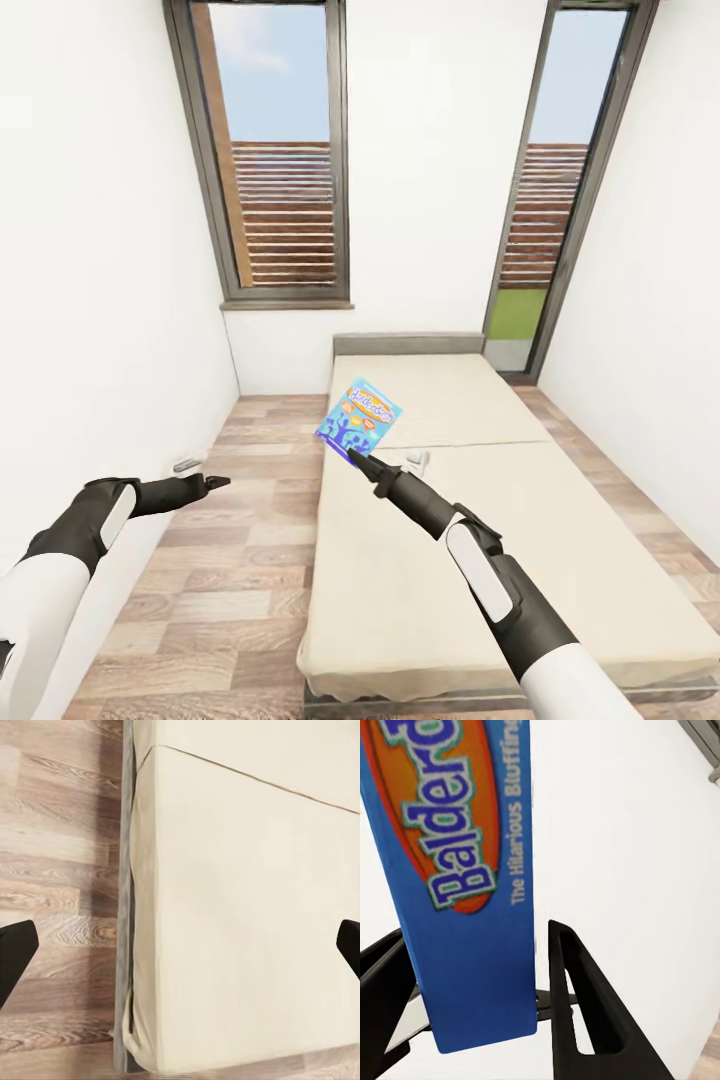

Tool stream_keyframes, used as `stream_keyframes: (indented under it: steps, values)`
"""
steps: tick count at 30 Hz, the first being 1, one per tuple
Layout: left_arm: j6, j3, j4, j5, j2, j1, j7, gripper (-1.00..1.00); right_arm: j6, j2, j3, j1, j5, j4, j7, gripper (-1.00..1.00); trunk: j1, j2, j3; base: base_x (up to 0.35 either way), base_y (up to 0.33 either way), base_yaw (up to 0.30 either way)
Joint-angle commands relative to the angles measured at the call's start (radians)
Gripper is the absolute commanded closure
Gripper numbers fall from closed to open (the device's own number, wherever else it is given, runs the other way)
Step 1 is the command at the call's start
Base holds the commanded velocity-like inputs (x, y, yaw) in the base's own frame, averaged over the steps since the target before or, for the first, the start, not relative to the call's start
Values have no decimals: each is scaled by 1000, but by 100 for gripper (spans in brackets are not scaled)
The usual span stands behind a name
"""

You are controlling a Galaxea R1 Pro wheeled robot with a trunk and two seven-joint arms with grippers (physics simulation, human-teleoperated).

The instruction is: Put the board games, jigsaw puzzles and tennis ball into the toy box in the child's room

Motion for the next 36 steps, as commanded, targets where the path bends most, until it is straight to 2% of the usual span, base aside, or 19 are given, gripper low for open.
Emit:
stream_keyframes:
  steps: [1, 15, 23, 36]
  values:
    - [8, 2, 0, 4, -1, -1, -1, -100, 9, 0, 0, -1, -11, 0, 1, 100, 0, -2, -1, -186, -87, 75]
    - [9, 0, 0, 3, -1, -1, 3, -100, 10, -3, -2, -1, -11, 0, -1, 100, 0, -2, 21, -87, -71, 85]
    - [10, 0, 0, 3, -1, -1, 4, -100, 11, -2, -2, -1, -11, -1, -2, 100, 0, -2, 25, -204, -210, 48]
    - [12, -2, 0, 2, -1, -1, 6, -100, 11, -4, -2, -2, -11, 0, -1, 100, 0, -2, 40, -147, -262, 190]
